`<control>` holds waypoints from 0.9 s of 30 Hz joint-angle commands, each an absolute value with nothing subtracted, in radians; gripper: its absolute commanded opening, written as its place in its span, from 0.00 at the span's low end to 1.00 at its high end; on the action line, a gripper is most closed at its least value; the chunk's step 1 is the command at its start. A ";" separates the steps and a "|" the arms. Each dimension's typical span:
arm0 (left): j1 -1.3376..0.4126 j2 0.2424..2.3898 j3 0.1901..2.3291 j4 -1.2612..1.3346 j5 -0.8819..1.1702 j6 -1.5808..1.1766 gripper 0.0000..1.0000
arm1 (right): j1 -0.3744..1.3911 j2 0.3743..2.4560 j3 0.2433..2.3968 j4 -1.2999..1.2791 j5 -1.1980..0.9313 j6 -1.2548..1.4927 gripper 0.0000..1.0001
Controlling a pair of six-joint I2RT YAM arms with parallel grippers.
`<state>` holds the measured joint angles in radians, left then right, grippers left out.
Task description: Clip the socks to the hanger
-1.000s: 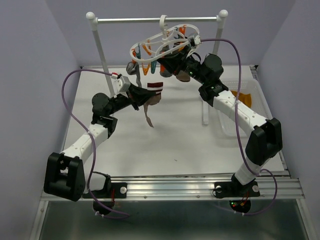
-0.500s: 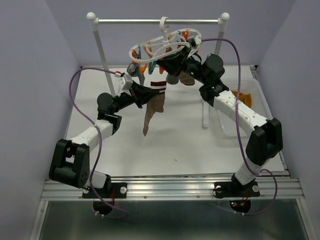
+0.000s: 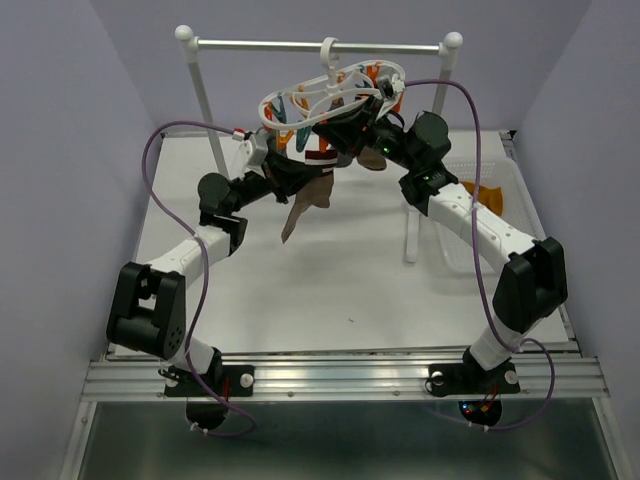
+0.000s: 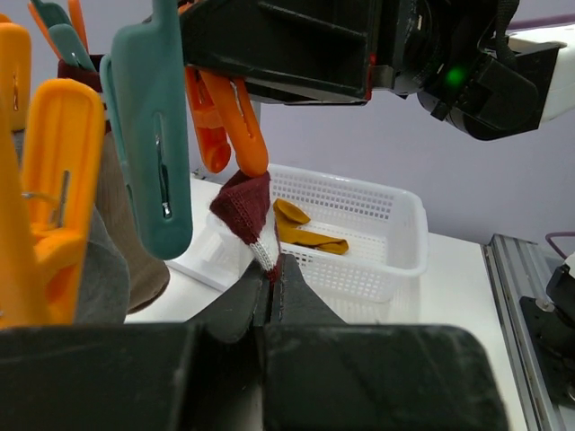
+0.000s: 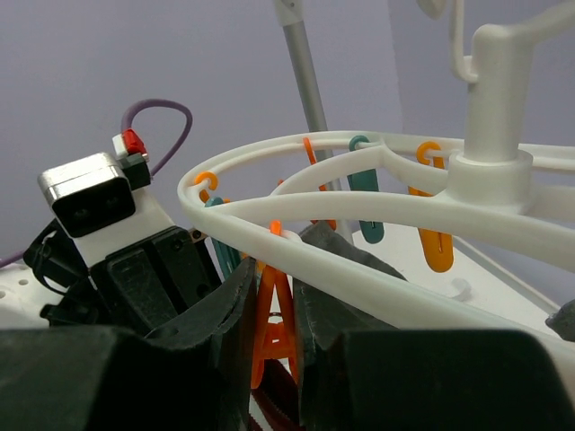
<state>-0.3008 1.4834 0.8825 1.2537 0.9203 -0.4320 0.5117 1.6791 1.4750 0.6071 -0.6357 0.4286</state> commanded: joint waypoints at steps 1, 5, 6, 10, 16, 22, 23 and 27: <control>-0.287 1.483 0.925 1.345 0.943 -0.448 0.00 | 0.518 1.637 1.460 0.653 -0.706 0.452 0.01; -0.276 1.505 0.942 1.396 0.976 -0.500 0.00 | 0.518 1.641 1.462 0.655 -0.727 0.459 0.01; -0.275 1.511 0.946 1.404 0.988 -0.515 0.00 | 0.509 1.643 1.460 0.655 -0.727 0.459 0.01; -0.275 1.517 0.963 1.420 1.005 -0.526 0.00 | 0.509 1.643 1.457 0.661 -0.739 0.453 0.01; -0.275 1.520 0.977 1.433 1.022 -0.552 0.00 | 0.509 1.660 1.462 0.673 -0.752 0.445 0.01; -0.276 1.525 0.977 1.459 1.025 -0.578 0.00 | 0.509 1.671 1.460 0.683 -0.761 0.452 0.01; -0.276 1.528 0.985 1.457 1.019 -0.580 0.00 | 0.509 1.666 1.459 0.692 -0.767 0.459 0.01; -0.276 1.542 1.006 1.456 1.015 -0.609 0.00 | 0.509 1.657 1.445 0.701 -0.784 0.466 0.01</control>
<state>-0.2779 1.5364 0.9440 1.2854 1.0103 -0.5777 0.5041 1.6791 1.4681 0.6552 -0.7044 0.4492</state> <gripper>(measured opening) 0.052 0.229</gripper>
